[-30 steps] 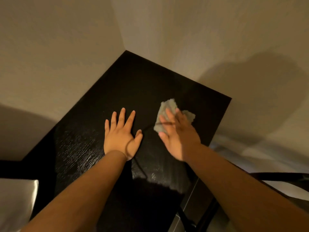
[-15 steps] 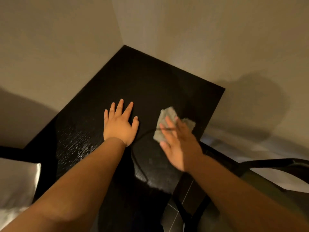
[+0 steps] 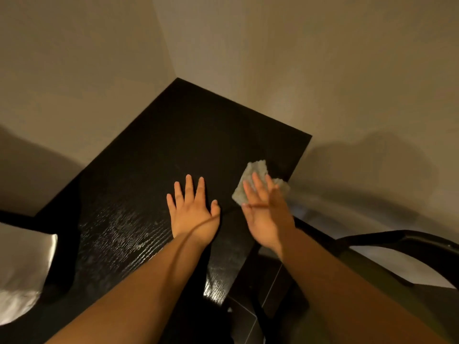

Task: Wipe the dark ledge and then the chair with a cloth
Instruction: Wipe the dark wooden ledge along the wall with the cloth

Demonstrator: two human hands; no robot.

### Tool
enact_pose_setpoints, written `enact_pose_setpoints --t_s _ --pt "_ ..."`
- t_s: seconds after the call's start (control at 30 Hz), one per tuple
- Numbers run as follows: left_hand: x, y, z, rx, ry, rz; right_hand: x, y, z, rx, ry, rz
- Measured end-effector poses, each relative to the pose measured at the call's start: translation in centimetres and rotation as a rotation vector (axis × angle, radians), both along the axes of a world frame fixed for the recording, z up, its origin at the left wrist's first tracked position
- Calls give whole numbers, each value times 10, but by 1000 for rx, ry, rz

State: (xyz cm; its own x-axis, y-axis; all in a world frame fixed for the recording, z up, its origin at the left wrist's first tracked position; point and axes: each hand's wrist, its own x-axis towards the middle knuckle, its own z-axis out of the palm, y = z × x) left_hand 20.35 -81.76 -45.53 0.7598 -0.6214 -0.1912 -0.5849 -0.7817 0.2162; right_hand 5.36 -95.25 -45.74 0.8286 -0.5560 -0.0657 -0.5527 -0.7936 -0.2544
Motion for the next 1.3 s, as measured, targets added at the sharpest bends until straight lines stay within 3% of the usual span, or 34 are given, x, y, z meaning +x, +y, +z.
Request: enact_pose_setpoints --t_s 0.1,0.2,0.27,0.37,0.43,0.57,0.67,0.8,0.9,1.07,1.17,1.3 --pt "5 -10 -1 11 6 -16 -26 6 3 63 -30 201" --pt "22 -30 1 9 31 -34 -15 -52 -13 -72 29 235" --pt "31 -44 2 3 29 -14 3 -103 -23 -59 155 125" --pt "33 -57 1 -1 -8 20 20 -141 -27 0 68 -153" --pt "33 -58 1 21 -9 23 25 -119 -17 -5 20 -218" --pt "37 -59 4 50 14 0 -2 -61 -10 -42 -113 10" --pt "41 -63 4 64 10 -3 -7 -102 -14 -15 -74 135" --pt "45 -69 2 56 4 -9 20 -172 -9 7 21 -75" --pt "47 -70 0 61 -1 -8 31 -168 -6 16 -5 -180" --pt "46 -69 2 65 5 -11 5 -103 -9 -24 -93 -30" --pt "46 -69 1 55 -8 -9 5 -125 -2 4 -48 107" --pt "47 -70 -1 54 -17 -14 45 -178 6 23 97 -61"
